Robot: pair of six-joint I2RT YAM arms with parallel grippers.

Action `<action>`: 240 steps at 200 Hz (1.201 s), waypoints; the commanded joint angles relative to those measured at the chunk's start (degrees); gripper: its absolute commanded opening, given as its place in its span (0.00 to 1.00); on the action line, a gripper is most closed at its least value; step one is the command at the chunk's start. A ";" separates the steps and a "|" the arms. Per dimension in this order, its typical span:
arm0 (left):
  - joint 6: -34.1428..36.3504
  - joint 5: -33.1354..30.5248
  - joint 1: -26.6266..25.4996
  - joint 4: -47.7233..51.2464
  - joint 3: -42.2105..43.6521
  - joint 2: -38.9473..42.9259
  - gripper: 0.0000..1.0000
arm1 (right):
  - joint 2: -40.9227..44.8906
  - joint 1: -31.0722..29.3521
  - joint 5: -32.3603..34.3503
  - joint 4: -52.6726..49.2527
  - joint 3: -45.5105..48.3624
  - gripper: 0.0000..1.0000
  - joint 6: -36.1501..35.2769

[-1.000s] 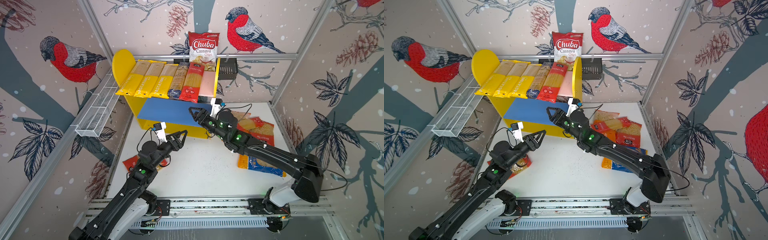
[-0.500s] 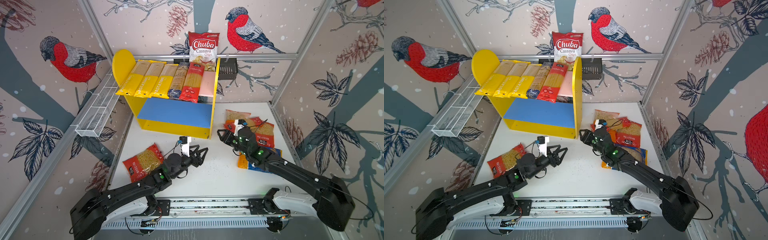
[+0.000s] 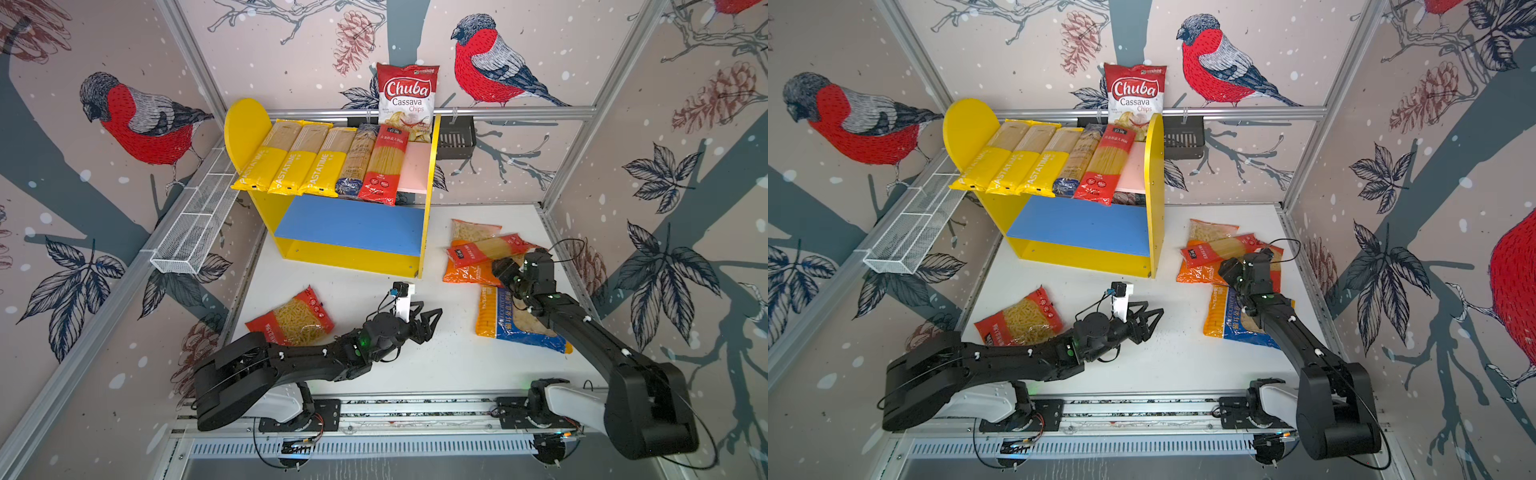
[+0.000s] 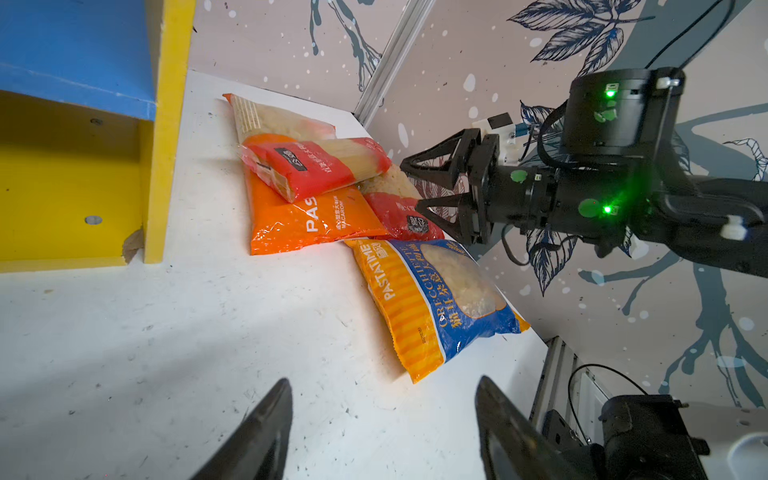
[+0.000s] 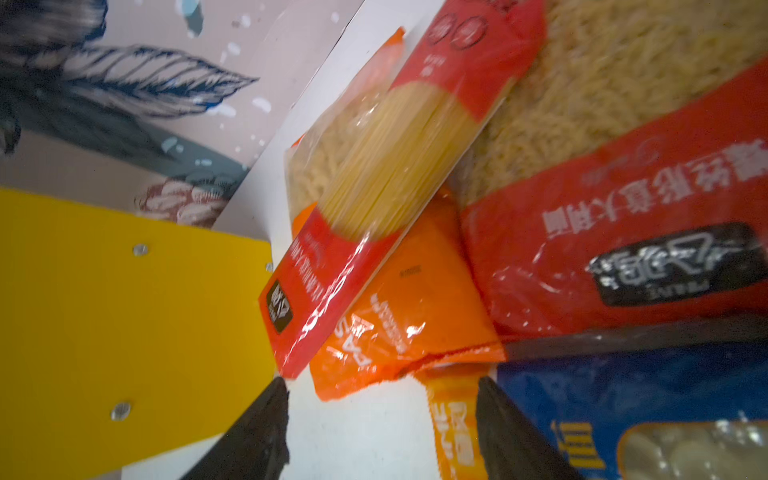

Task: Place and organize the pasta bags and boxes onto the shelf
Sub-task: 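Grasp a red spaghetti pack in the pile with the right gripper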

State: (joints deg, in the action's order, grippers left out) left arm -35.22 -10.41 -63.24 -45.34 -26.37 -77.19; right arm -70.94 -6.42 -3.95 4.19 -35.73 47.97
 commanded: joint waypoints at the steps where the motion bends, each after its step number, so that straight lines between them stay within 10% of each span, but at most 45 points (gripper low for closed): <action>1: -0.90 0.09 -0.23 -3.61 0.16 0.05 0.69 | -4.03 1.94 -0.93 8.15 -1.38 0.72 4.71; 171: -0.72 -3.88 -0.26 -2.31 4.70 6.58 0.69 | -32.42 5.80 -8.62 27.21 -11.10 0.67 18.08; 240: -1.03 -4.44 -0.26 -1.68 5.93 8.20 0.69 | -31.95 5.45 -8.44 38.39 -5.68 0.31 20.50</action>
State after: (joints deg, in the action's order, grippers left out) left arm -36.10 -14.17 -63.29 -45.91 -20.86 -69.58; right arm -103.83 -0.99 -11.46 36.97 -42.39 67.31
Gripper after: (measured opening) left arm 0.690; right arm 0.361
